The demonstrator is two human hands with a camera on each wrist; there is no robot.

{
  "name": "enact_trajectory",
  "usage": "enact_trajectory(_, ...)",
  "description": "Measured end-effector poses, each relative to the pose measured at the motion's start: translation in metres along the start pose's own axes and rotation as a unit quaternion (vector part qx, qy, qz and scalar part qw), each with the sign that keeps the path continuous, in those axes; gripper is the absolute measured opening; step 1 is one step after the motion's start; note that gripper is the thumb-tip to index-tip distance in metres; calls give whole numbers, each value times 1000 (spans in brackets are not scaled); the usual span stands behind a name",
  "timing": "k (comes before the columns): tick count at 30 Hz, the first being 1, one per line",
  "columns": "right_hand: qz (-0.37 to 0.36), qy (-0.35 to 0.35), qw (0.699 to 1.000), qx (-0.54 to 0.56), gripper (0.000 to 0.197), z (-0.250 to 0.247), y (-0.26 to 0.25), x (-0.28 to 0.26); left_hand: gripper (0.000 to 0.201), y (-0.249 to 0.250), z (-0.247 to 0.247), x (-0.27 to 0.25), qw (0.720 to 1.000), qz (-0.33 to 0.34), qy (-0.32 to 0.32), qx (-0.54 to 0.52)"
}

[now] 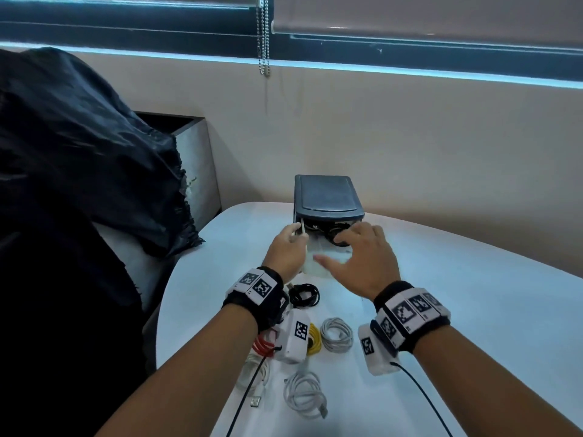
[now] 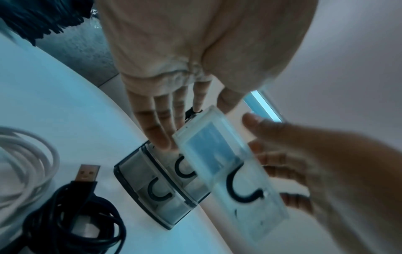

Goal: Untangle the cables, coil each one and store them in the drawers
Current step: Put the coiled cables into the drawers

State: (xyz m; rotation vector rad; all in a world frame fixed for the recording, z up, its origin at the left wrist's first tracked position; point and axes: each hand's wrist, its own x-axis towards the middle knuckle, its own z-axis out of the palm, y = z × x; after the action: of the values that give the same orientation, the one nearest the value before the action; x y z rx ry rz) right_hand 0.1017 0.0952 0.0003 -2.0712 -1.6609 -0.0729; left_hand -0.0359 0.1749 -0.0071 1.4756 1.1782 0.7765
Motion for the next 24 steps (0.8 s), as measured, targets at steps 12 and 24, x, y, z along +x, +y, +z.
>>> enact_trajectory(12,-68,-180,981,-30,36,-11,25,15,57,-31,13,60,982,-14,33,184)
enact_trajectory(24,205,-185,781,560,82,9,74,82,37,-6,24,63,990,-56,-49,-116)
